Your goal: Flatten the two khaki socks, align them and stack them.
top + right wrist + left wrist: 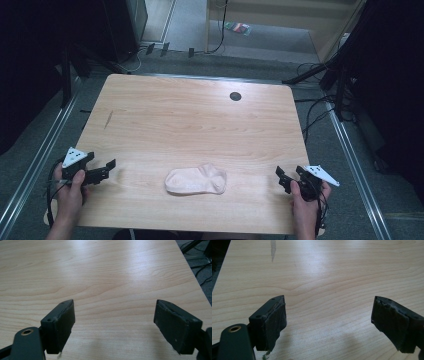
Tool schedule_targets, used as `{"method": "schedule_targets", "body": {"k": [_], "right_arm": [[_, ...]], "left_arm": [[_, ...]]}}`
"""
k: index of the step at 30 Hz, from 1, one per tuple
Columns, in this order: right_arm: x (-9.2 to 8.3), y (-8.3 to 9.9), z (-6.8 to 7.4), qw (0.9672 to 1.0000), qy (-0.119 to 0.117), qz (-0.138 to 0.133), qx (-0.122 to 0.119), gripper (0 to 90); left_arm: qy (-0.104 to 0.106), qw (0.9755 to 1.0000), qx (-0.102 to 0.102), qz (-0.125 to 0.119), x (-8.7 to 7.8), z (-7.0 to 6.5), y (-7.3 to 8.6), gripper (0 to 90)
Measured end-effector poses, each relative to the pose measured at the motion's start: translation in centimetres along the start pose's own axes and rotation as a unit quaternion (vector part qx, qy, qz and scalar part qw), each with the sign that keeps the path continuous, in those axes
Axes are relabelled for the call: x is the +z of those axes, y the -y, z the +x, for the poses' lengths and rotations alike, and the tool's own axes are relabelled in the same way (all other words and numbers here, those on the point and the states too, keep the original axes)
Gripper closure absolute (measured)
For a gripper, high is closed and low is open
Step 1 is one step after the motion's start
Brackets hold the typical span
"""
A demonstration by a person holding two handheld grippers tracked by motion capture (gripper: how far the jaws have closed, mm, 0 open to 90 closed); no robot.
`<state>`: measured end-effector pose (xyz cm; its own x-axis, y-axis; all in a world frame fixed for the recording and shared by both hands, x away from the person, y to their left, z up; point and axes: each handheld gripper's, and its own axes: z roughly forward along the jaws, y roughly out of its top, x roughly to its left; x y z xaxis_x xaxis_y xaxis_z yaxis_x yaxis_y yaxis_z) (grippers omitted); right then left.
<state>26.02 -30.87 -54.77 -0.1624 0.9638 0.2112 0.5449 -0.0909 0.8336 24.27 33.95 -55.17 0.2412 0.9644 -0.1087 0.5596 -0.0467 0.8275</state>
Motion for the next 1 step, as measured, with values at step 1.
{"method": "schedule_targets", "body": {"k": [1], "right_arm": [[0.00, 0.00, 0.02, 1.0000, 0.000, 0.001, -0.001, 16.8]], "left_arm": [[0.000, 1.0000, 0.001, 0.001, 0.01, 0.02, -0.01, 12.9]]}}
